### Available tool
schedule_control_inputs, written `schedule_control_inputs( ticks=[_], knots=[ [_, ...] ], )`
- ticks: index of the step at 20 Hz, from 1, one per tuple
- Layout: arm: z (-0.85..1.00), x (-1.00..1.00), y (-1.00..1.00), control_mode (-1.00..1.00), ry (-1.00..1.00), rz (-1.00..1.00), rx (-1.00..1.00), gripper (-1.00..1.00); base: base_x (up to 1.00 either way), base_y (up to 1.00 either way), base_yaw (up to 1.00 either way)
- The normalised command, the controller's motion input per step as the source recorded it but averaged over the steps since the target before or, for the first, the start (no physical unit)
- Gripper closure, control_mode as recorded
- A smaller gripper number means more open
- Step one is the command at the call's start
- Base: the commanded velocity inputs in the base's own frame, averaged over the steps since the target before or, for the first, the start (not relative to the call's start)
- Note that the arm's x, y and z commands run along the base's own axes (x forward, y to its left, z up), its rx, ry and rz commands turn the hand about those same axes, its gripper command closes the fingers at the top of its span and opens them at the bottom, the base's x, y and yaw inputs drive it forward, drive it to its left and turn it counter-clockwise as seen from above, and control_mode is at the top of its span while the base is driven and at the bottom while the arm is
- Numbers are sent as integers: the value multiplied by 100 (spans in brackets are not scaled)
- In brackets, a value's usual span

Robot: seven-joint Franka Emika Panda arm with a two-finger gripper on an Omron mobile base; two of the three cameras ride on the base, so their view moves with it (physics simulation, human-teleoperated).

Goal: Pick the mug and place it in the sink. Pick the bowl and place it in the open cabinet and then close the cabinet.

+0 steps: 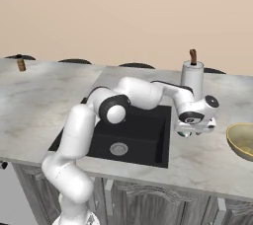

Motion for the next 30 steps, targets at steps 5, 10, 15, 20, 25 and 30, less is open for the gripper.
schedule_control_inputs(
  ticks=[5, 10, 15, 20, 25, 30],
  knots=[
    [-9, -5, 0, -100, 0, 0, 0, -100, 0, 0, 0],
    [-11, 0, 12, -100, 0, -2, 0, 100, 0, 0, 0],
    [-9, 0, 7, -100, 0, -2, 0, 100, 0, 0, 0],
    [-15, 0, 8, -100, 0, -3, 1, 100, 0, 0, 0],
    [39, 0, 19, -100, 5, -1, 0, 100, 0, 0, 0],
    [100, 0, 44, -100, 4, 1, 0, 100, 0, 0, 0]
  ],
)
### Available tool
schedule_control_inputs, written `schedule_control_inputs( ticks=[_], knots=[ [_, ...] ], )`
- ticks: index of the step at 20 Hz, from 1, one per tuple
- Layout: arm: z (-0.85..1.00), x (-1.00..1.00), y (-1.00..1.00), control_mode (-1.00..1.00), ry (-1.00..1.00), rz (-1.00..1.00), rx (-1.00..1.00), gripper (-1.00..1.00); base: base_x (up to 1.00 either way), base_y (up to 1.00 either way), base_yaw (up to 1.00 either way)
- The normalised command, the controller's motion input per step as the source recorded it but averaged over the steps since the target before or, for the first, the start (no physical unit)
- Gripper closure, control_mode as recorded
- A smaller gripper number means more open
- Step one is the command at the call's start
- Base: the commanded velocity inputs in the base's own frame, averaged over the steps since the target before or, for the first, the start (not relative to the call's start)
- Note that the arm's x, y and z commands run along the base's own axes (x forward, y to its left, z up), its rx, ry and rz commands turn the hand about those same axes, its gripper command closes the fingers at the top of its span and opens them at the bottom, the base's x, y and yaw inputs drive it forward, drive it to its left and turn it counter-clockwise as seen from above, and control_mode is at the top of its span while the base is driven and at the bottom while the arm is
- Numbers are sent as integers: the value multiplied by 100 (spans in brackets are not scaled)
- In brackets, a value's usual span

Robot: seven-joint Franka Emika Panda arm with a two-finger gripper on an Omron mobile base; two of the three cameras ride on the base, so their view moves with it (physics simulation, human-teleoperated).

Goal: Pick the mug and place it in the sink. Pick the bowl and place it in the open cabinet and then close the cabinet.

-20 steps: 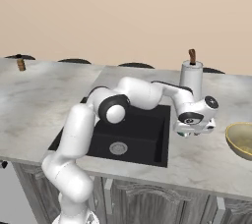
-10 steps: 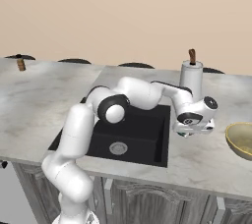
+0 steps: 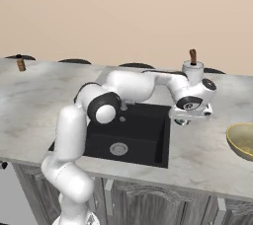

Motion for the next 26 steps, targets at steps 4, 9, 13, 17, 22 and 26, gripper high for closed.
schedule_control_inputs(
  ticks=[4, 9, 13, 17, 22, 26],
  knots=[
    [91, -12, 63, -100, 7, 10, 0, 100, 0, 0, 0],
    [20, -49, 96, -100, 0, 13, -4, 100, 0, 0, 0],
    [-4, -95, 100, -100, -10, 6, -13, 100, 0, 0, 0],
    [3, -69, 92, -100, -10, 2, -20, 100, 0, 0, 0],
    [1, -54, 87, -100, -4, 0, -20, 100, 0, 0, 0],
    [-6, -10, 66, -100, 7, 0, -9, 100, 0, 0, 0]
  ],
)
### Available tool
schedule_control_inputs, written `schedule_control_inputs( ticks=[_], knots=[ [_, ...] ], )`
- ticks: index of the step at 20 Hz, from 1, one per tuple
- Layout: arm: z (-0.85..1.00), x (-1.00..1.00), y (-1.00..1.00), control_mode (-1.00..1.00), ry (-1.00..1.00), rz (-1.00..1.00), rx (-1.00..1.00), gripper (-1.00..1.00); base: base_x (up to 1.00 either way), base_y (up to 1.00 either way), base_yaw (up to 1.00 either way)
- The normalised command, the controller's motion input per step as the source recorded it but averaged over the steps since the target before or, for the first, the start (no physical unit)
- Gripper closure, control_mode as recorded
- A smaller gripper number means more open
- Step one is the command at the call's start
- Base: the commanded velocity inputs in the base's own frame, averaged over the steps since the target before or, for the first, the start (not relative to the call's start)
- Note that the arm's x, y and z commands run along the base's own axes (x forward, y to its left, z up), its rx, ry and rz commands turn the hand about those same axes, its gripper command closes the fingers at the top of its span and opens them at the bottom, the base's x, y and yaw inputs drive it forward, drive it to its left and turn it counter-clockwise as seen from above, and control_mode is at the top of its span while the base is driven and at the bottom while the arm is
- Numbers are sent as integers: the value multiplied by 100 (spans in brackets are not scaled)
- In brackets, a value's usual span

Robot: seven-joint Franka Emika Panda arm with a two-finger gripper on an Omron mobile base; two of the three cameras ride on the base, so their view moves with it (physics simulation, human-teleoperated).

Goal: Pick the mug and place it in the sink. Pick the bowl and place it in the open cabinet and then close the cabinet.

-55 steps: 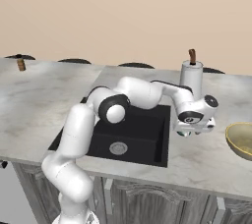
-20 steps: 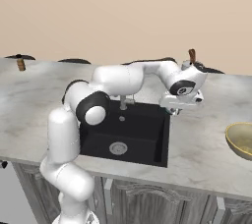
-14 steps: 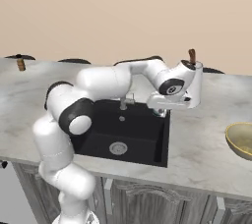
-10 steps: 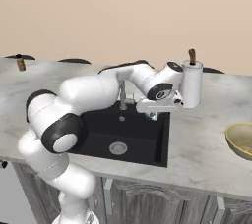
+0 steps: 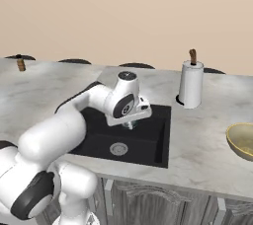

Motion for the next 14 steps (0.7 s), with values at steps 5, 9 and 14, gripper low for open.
schedule_control_inputs(
  ticks=[5, 9, 14],
  knots=[
    [-29, 0, 36, -100, 12, 0, -1, 100, 0, 0, 0],
    [-31, 1, 5, -100, 9, 0, 8, 100, 0, 0, 0],
    [-7, 18, 0, -100, 3, 2, 6, 100, 0, 0, 0]
  ],
)
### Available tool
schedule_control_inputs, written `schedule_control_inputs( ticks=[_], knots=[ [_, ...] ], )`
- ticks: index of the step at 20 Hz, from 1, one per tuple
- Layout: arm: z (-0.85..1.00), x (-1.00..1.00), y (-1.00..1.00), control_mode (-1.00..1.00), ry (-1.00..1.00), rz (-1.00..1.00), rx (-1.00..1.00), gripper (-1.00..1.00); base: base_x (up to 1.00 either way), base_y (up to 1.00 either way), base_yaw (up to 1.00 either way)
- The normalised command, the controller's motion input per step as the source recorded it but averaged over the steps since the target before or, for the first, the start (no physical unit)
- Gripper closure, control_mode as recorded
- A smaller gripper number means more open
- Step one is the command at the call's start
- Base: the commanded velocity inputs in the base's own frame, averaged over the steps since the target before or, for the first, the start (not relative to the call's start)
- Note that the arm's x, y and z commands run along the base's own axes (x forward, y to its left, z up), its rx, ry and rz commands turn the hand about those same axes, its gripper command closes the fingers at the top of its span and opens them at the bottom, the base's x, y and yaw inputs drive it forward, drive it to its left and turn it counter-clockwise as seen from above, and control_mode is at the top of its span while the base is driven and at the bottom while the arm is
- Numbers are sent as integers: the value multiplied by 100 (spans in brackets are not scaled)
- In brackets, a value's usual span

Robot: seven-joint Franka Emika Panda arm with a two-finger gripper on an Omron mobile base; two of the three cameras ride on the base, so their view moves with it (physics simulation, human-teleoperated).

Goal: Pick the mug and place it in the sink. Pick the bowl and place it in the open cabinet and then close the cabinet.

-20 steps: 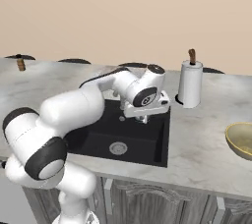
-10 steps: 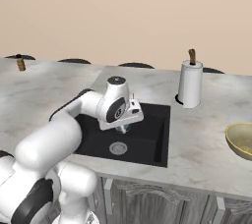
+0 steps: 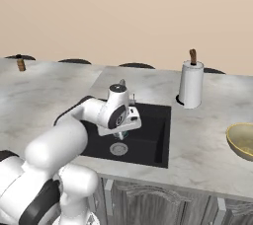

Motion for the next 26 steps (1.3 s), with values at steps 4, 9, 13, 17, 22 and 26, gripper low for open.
schedule_control_inputs(
  ticks=[4, 9, 13, 17, 22, 26],
  knots=[
    [-15, 23, 0, -100, 1, 4, 4, 100, 0, 0, 0],
    [-18, 20, 2, -100, 3, 2, 0, 100, 0, 0, 0],
    [-27, 16, 0, -100, 3, 1, 0, 100, 0, 0, 0],
    [-26, 19, 0, -100, 1, 2, 0, 100, 0, 0, 0],
    [-30, 25, 0, -100, 0, 5, 0, 100, 0, 0, 0],
    [-26, 21, 0, -100, 0, 6, 0, 100, 0, 0, 0]
  ],
)
